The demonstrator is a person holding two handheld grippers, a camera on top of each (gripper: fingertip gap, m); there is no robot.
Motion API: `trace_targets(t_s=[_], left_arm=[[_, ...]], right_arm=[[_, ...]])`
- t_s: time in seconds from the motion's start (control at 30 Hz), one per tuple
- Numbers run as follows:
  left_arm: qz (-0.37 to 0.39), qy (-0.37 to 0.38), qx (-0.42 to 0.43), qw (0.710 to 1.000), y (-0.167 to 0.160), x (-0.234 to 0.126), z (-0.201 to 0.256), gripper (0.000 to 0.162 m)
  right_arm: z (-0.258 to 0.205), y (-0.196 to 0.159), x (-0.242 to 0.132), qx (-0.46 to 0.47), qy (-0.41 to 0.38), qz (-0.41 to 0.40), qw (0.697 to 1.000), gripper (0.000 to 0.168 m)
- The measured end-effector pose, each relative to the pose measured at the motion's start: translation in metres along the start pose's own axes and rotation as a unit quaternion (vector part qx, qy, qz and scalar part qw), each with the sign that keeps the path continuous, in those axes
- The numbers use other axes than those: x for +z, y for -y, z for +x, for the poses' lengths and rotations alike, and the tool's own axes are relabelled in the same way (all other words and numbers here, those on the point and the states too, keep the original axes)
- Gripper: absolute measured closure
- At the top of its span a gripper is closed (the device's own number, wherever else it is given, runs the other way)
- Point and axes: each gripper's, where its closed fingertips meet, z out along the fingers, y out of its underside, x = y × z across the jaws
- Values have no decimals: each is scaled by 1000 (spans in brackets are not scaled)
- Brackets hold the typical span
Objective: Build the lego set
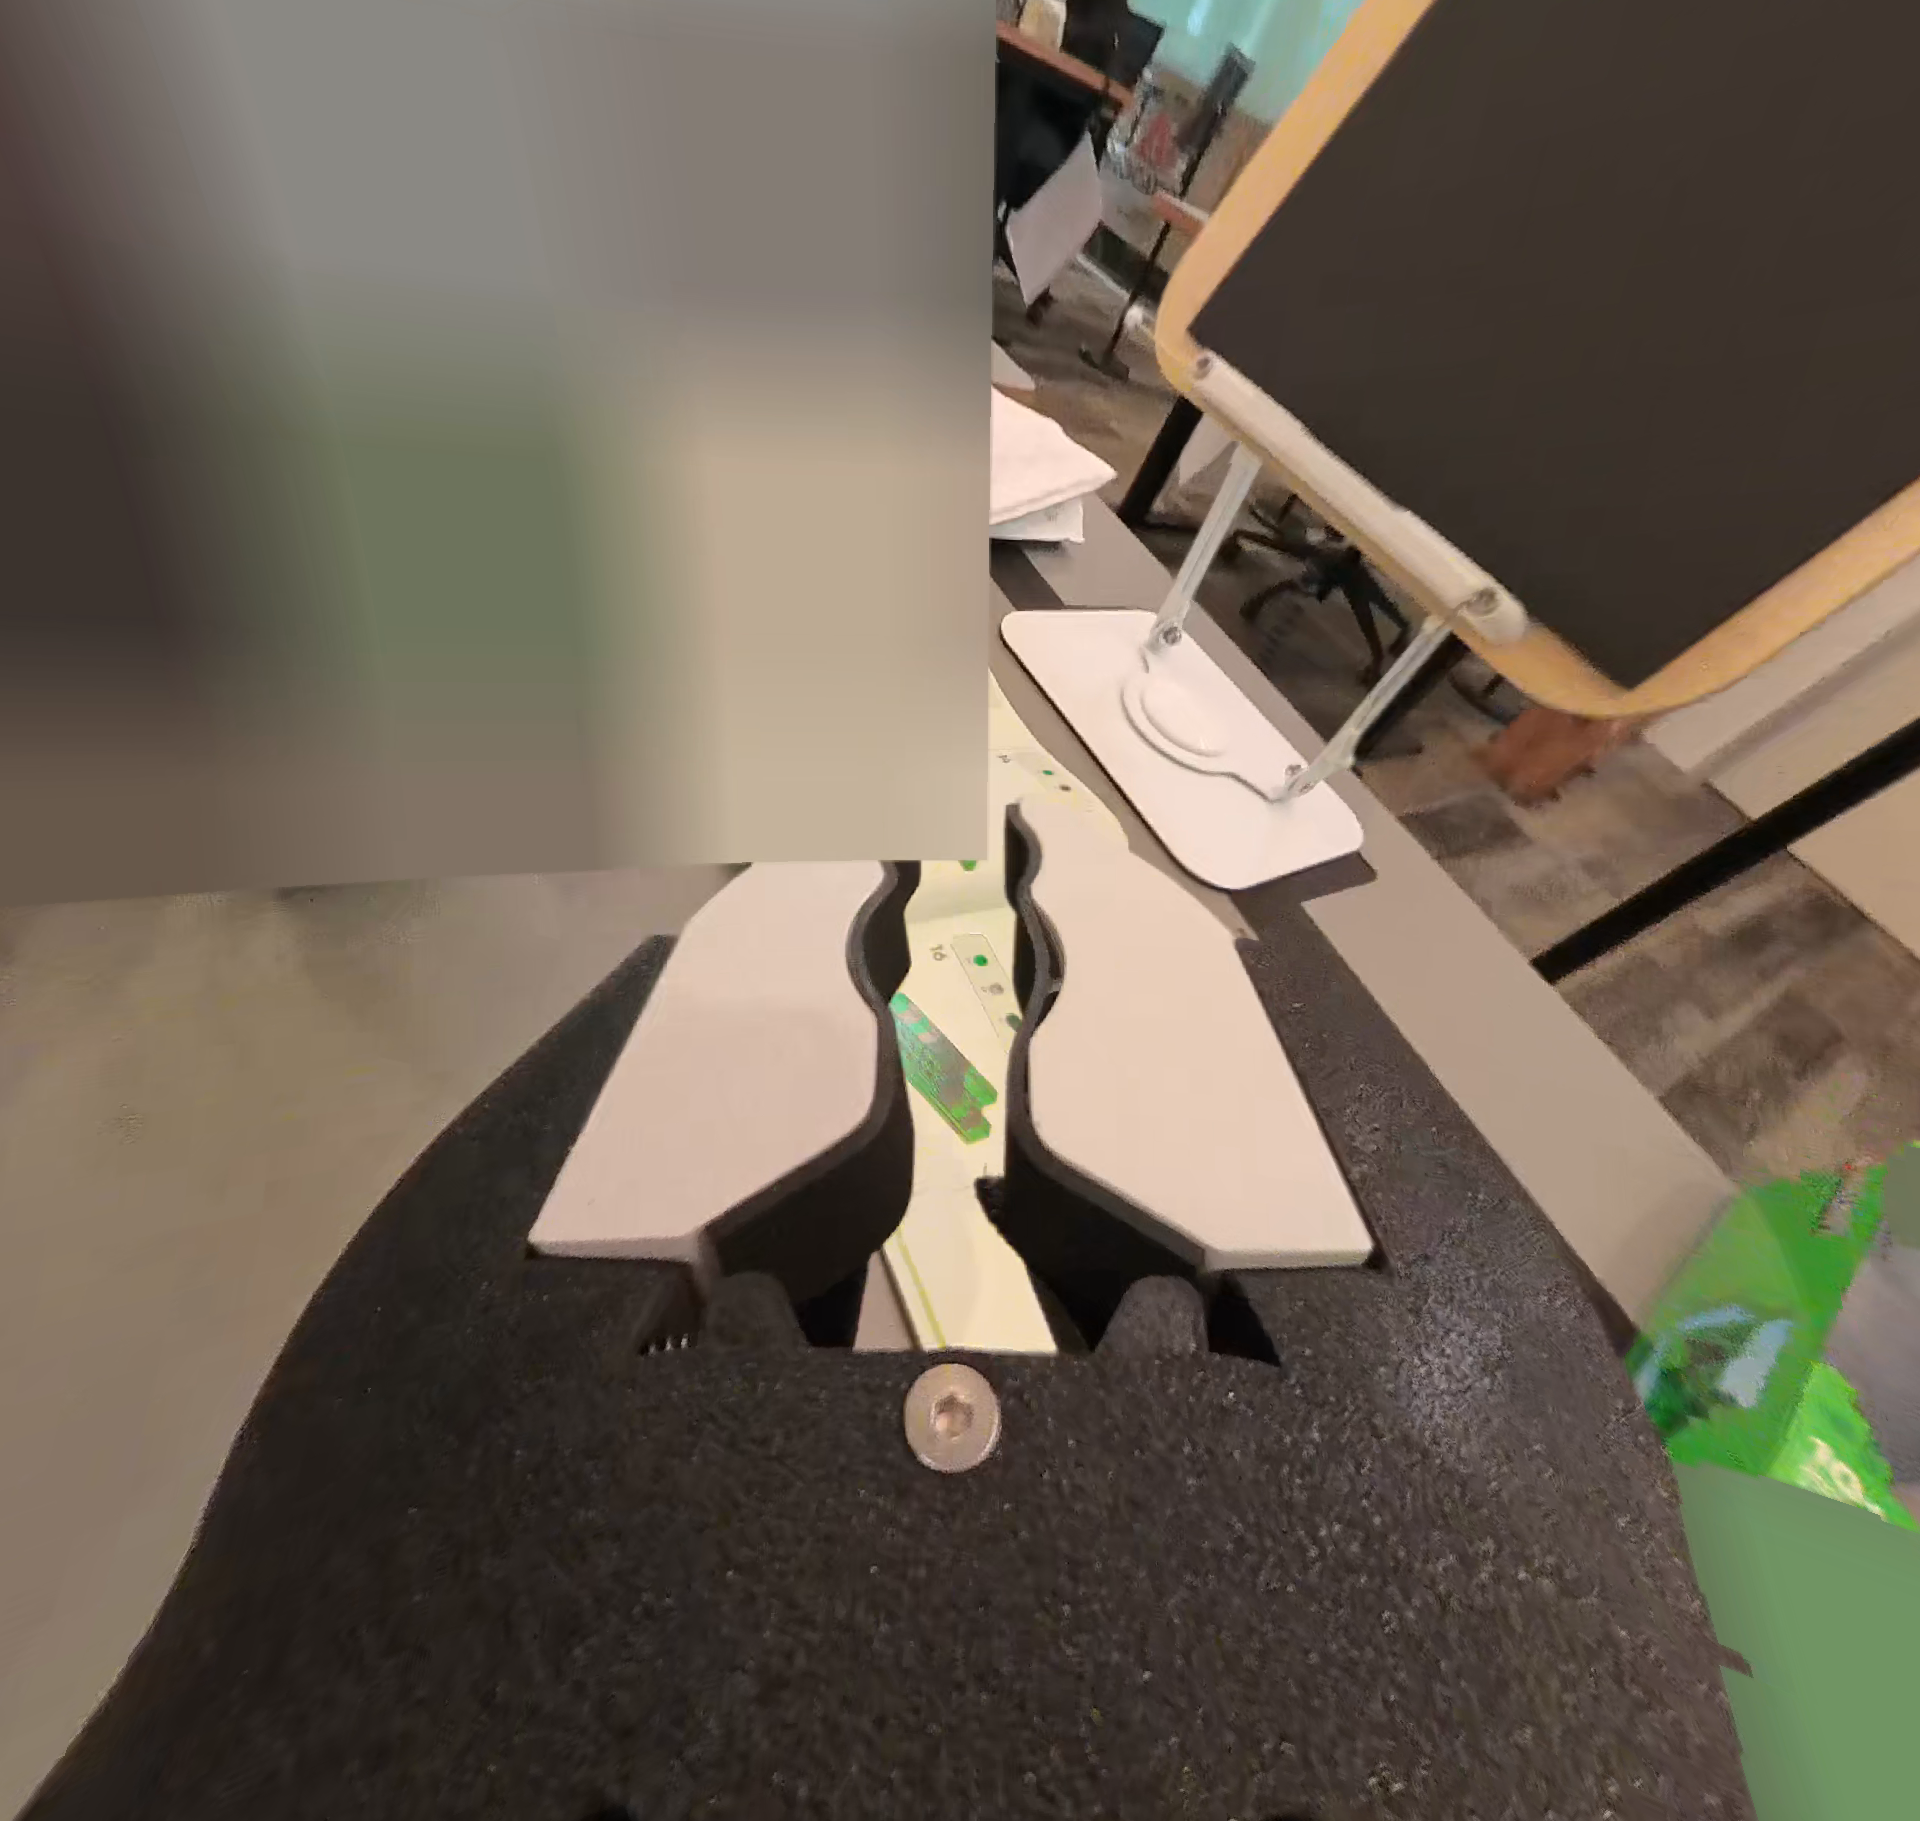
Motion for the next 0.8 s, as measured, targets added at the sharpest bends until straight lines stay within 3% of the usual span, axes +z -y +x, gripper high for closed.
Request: trace_targets(t_s=[0.1,0.27,0.4,0.5,0.63,0.8], left_arm=[[-13,22,-8,1000,-2,-39,-1,126],[-26,89,43,995,2,-98,-27,126],[-38,202,74,976,6,-162,-75,126],[-20,311,105,944,14,-221,-126,126],[-27,407,96,908,9,-276,-176,126],[-15,442,73,894,10,-300,-190,126]], right_arm=[[-12,8,49,20,21,-18,999,159],[-45,22,176,116,83,-76,987,153],[-64,24,273,198,37,-137,970,168],[-79,16,336,232,-9,-188,954,168],[-94,-3,378,215,-50,-260,940,160],[-100,-21,394,219,-92,-321,917,147]])
